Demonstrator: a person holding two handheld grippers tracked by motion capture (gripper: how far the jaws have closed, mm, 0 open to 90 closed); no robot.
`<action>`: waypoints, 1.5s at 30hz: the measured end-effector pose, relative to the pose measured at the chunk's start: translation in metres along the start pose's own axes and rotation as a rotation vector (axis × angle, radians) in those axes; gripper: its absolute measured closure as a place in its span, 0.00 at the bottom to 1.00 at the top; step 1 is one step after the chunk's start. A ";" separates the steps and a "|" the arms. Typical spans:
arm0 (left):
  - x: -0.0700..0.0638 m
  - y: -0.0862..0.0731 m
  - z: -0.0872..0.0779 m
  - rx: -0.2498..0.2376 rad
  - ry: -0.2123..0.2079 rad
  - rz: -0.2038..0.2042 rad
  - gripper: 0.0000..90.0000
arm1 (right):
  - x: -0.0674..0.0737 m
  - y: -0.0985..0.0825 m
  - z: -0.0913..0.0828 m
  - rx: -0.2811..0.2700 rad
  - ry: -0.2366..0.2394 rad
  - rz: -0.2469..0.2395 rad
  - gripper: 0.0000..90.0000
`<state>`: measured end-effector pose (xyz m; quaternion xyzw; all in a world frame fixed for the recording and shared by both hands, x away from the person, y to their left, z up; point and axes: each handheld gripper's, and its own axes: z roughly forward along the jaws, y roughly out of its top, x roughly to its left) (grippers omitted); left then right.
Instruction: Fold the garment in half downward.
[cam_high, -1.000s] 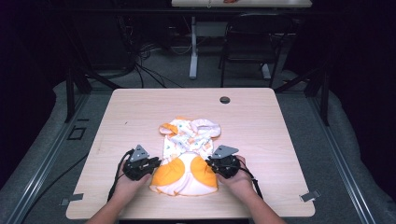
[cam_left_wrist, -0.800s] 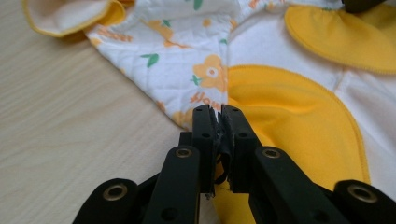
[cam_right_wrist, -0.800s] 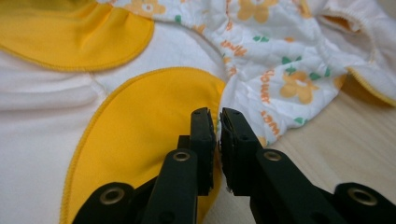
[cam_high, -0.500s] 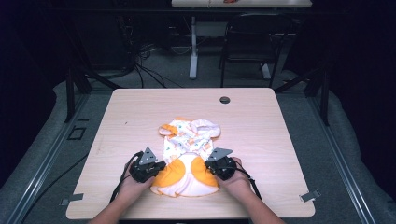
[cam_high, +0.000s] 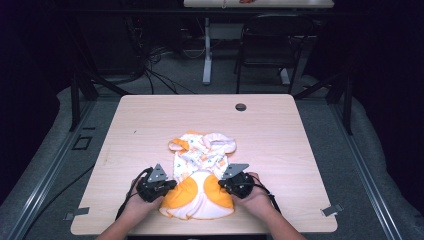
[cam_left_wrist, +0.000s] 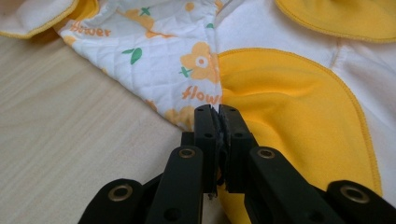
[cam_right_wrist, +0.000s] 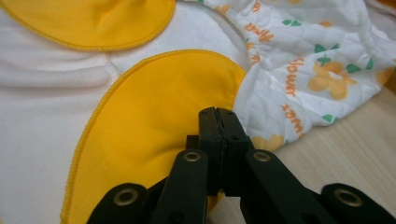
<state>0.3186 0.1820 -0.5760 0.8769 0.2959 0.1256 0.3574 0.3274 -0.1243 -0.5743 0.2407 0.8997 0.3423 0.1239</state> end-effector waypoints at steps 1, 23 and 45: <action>-0.002 -0.001 -0.002 0.007 -0.011 0.004 0.96 | 0.002 -0.001 -0.002 0.009 0.015 -0.013 1.00; 0.002 0.001 -0.016 -0.017 -0.052 -0.040 0.92 | 0.003 0.004 -0.015 0.027 0.087 -0.044 0.95; 0.076 0.083 0.016 -0.026 0.003 -0.053 1.00 | -0.084 0.072 -0.008 0.037 -0.067 0.026 1.00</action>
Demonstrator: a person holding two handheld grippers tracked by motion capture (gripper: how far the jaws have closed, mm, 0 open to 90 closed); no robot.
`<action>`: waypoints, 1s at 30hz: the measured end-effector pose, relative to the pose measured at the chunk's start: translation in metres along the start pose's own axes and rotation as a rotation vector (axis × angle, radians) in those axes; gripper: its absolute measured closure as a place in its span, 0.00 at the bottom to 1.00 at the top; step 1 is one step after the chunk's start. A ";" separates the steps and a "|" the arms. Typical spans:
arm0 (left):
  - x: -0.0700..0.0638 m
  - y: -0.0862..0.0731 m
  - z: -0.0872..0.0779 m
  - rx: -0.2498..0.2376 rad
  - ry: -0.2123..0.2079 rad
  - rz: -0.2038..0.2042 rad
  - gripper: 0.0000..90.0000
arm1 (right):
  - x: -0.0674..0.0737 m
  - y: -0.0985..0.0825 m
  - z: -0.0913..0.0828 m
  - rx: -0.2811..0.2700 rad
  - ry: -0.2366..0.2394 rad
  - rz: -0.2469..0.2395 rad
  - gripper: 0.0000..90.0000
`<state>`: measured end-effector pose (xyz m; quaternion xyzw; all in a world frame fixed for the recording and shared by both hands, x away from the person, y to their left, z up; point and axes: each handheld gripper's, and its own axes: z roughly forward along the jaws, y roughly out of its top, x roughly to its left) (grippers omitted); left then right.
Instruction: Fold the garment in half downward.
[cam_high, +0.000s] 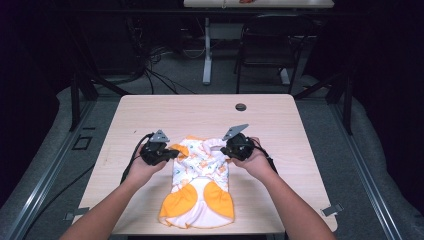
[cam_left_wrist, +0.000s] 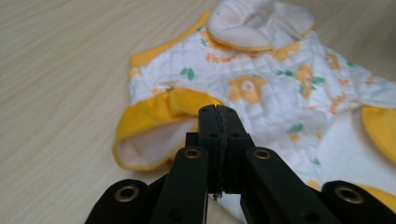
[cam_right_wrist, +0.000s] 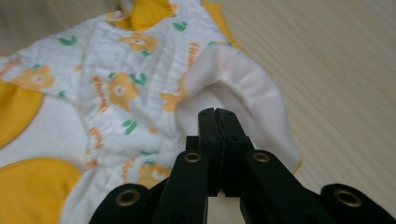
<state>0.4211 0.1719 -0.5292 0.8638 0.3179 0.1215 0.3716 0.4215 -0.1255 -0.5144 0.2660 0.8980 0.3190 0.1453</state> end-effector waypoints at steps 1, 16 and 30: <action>0.003 0.003 0.005 -0.003 0.004 -0.006 1.00 | -0.004 0.003 0.004 0.002 -0.006 0.009 1.00; 0.034 0.019 0.049 -0.006 0.014 -0.084 1.00 | -0.034 0.023 0.056 -0.006 -0.070 0.102 1.00; 0.040 0.005 0.068 0.052 0.054 -0.113 1.00 | -0.041 0.010 0.076 0.054 -0.013 0.157 0.89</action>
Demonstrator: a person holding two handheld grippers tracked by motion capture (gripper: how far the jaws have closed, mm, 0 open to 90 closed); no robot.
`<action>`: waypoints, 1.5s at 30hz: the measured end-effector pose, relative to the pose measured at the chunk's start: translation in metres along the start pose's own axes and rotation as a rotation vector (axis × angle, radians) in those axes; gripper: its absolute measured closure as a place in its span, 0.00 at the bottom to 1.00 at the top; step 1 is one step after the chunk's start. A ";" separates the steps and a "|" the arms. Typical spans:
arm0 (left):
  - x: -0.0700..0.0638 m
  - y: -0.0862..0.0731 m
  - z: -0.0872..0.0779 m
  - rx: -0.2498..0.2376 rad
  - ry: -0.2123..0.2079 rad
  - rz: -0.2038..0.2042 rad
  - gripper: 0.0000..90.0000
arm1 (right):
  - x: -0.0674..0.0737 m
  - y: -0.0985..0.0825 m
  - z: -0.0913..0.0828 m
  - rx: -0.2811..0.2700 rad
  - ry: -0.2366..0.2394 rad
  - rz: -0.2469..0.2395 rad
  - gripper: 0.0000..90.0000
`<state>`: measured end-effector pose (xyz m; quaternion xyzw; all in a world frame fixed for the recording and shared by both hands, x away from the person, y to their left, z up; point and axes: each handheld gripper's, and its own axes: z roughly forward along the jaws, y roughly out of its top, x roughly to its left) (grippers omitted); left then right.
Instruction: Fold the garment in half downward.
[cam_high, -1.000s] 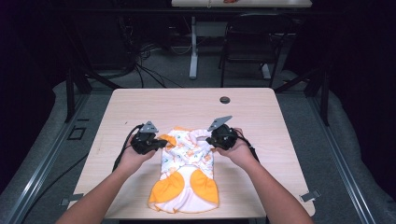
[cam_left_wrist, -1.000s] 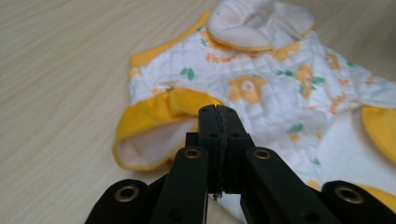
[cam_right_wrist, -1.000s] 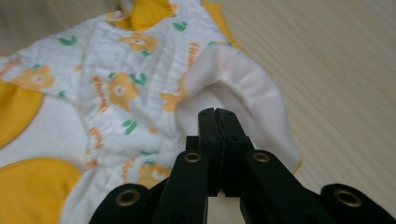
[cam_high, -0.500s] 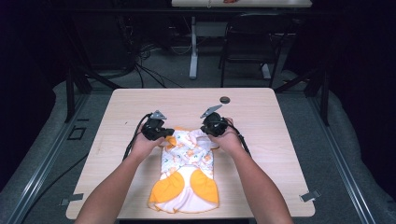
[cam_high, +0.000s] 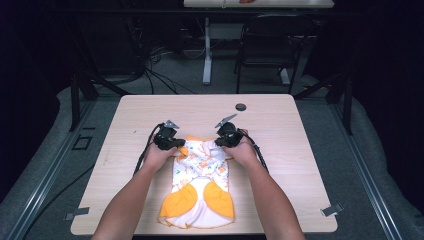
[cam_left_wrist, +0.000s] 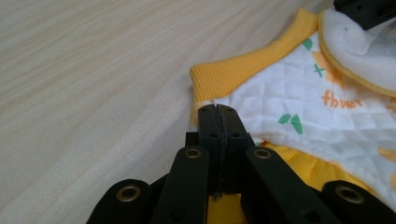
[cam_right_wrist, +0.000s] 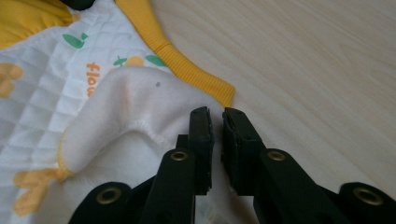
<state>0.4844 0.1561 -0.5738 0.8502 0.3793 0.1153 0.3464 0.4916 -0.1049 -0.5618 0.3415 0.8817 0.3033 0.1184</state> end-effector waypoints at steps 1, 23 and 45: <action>-0.001 0.000 -0.001 0.004 -0.002 0.000 1.00 | 0.000 -0.001 0.001 -0.002 -0.002 0.003 0.88; 0.000 0.002 0.001 0.011 0.002 -0.020 0.69 | -0.004 -0.004 0.003 0.002 0.013 0.018 0.74; -0.004 0.002 0.001 0.012 -0.010 -0.010 0.92 | -0.004 -0.006 0.003 0.000 0.070 0.048 0.94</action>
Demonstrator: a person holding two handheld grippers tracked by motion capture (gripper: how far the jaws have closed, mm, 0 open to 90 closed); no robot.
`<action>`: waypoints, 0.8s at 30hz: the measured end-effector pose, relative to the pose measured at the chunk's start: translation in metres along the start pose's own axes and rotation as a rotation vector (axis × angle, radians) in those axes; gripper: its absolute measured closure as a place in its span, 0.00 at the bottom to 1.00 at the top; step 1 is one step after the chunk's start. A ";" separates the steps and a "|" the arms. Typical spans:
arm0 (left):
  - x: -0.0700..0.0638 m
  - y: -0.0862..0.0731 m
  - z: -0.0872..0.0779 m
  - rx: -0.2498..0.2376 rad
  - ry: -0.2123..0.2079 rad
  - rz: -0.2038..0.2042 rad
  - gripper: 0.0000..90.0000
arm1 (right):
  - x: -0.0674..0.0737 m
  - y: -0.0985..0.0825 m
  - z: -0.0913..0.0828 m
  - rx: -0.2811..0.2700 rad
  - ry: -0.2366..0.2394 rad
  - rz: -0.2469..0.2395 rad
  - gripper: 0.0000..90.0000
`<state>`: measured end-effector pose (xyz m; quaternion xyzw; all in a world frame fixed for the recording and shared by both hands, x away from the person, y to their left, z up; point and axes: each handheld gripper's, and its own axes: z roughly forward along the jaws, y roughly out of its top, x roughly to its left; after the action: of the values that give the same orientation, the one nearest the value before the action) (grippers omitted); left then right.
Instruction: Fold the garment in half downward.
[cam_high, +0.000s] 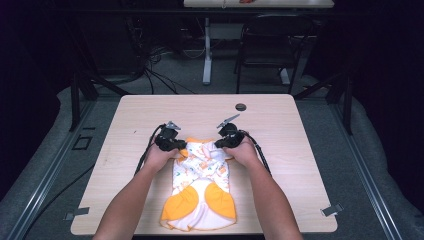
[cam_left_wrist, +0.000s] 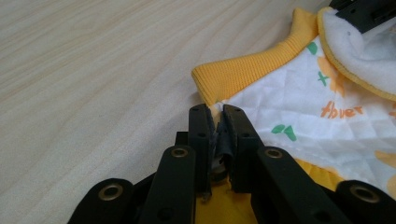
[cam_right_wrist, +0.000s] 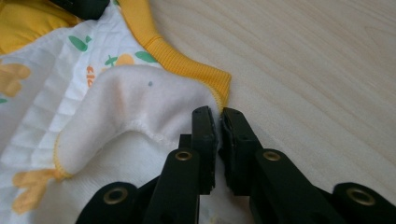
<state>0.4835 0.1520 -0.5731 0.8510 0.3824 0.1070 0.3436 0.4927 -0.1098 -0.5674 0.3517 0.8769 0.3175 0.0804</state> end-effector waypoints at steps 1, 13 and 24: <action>-0.001 0.001 0.000 0.003 0.007 0.003 0.92 | 0.002 0.000 0.000 0.002 -0.016 -0.019 0.96; -0.004 0.006 -0.020 -0.049 0.023 0.034 0.94 | 0.012 0.005 -0.017 -0.030 -0.061 -0.107 0.97; -0.006 0.015 -0.047 -0.117 0.012 0.057 0.94 | 0.025 0.014 -0.051 -0.110 -0.088 -0.175 0.97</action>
<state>0.4671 0.1642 -0.5279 0.8395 0.3530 0.1439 0.3871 0.4633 -0.1107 -0.5173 0.2824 0.8812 0.3413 0.1652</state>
